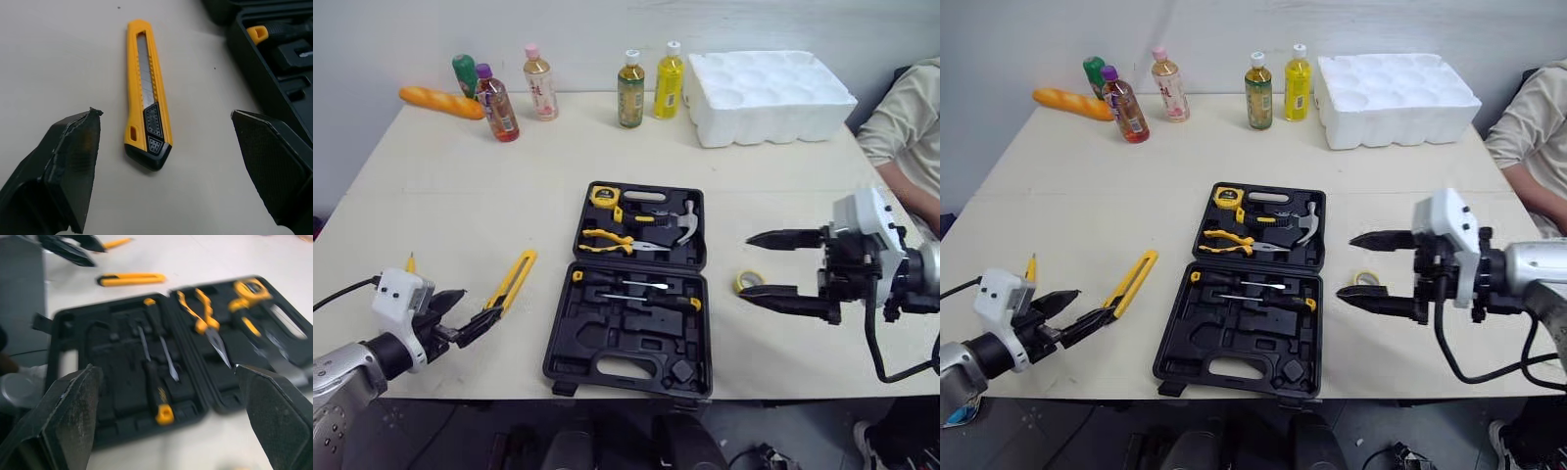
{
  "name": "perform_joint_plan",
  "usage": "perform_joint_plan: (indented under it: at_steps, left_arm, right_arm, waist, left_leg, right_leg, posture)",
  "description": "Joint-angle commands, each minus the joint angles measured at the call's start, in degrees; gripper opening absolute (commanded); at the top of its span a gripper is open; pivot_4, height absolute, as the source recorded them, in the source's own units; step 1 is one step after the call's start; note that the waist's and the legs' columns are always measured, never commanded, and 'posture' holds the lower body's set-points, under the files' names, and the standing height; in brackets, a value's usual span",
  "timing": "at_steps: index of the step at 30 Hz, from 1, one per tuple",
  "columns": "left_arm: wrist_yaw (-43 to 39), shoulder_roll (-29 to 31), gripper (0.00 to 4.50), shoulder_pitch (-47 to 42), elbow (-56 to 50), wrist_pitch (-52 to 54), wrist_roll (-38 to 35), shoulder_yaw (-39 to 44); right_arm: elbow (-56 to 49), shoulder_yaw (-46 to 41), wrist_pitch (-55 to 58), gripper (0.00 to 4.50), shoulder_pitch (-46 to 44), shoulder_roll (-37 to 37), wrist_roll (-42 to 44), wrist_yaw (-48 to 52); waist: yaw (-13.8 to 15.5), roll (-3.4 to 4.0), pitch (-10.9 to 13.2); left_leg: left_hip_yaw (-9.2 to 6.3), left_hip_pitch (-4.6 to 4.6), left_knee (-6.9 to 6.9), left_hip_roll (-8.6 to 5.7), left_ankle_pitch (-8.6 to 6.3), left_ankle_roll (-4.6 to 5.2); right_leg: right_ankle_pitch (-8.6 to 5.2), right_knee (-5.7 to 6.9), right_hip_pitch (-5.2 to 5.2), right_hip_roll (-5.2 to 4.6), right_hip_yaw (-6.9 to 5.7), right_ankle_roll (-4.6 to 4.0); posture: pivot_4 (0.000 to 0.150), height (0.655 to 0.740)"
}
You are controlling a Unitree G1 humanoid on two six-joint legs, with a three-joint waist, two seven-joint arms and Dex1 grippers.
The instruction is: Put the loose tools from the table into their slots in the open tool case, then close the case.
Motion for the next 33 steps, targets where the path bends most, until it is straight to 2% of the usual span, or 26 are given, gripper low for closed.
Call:
perform_joint_plan:
  at_steps: [1,4,7,11,16,24,30,33]
  left_arm:
    - [5.2,-1.8,4.50,-0.7,1.3,1.0,-0.1,6.9]
    - [8.5,-3.1,4.50,-1.4,3.3,3.2,-1.0,11.1]
    - [11.4,-2.1,4.50,-1.5,7.6,4.6,1.6,12.9]
    - [11.9,-0.5,4.50,-3.5,12.2,2.9,4.6,9.0]
    - [17.4,-2.3,4.50,-13.1,18.8,5.8,5.2,7.6]
    - [18.0,0.8,4.50,-14.4,24.7,6.6,10.4,2.3]
    - [17.7,-0.5,4.50,-17.3,27.9,7.0,10.8,0.2]
    - [18.1,-0.9,3.76,-18.1,29.0,7.6,11.4,-0.1]
  right_arm:
    - [-1.5,4.0,-0.4,4.44,-5.2,2.2,0.8,-1.3]
    - [-0.4,8.0,-1.5,4.44,-9.0,4.3,-1.1,-1.5]
    - [0.7,10.9,-2.3,4.44,-11.6,6.3,-2.5,-1.3]
    - [2.1,12.6,-3.2,4.44,-13.0,7.6,-3.9,-0.9]
    - [2.6,13.8,-4.2,4.44,-13.3,8.2,-5.2,-0.3]
    - [2.6,13.1,-4.4,4.44,-12.4,8.7,-5.5,-1.5]
    - [2.2,12.8,-4.4,4.44,-12.7,8.7,-5.2,-2.3]
    - [1.8,12.8,-4.5,4.50,-12.5,8.8,-5.0,-2.6]
  waist:
    - [0.0,-0.02,0.0]
    - [0.0,-0.09,0.0]
    - [0.0,-0.14,0.1]
    - [0.2,-0.23,0.1]
    - [1.0,-0.40,0.0]
    - [-0.1,-0.40,0.0]
    - [0.1,-0.38,0.0]
    - [0.1,-0.25,0.0]
  left_leg:
    - [0.00,0.00,0.01,0.00,0.00,0.00]
    - [0.00,-0.01,0.03,0.00,0.00,0.00]
    - [-0.04,-0.03,0.05,-0.01,0.00,0.00]
    - [-0.06,-0.06,0.06,-0.02,-0.01,0.01]
    - [-0.13,-0.09,0.10,-0.04,-0.01,0.00]
    - [-0.09,-0.16,0.02,-0.02,-0.05,-0.09]
    - [-0.11,-0.06,0.06,-0.02,-0.02,-0.08]
    - [-0.13,-0.04,0.03,-0.02,-0.01,-0.10]
  right_leg:
    - [0.00,0.01,0.00,0.00,0.01,0.00]
    - [0.00,0.02,-0.02,0.01,-0.01,0.00]
    - [0.00,0.00,-0.01,0.00,-0.05,0.00]
    - [0.00,-0.03,-0.01,-0.02,-0.07,0.00]
    - [0.01,-0.05,0.00,-0.05,-0.12,0.01]
    - [0.01,-0.21,-0.05,-0.01,-0.14,0.01]
    - [0.01,0.00,-0.03,-0.04,-0.12,0.02]
    - [0.01,0.02,-0.04,-0.04,-0.13,0.01]
  posture:
    - [0.150,0.7400]
    - [0.150,0.7400]
    - [0.150,0.7400]
    - [0.150,0.7400]
    - [0.150,0.7400]
    - [0.150,0.7400]
    - [0.150,0.7400]
    - [0.150,0.7400]
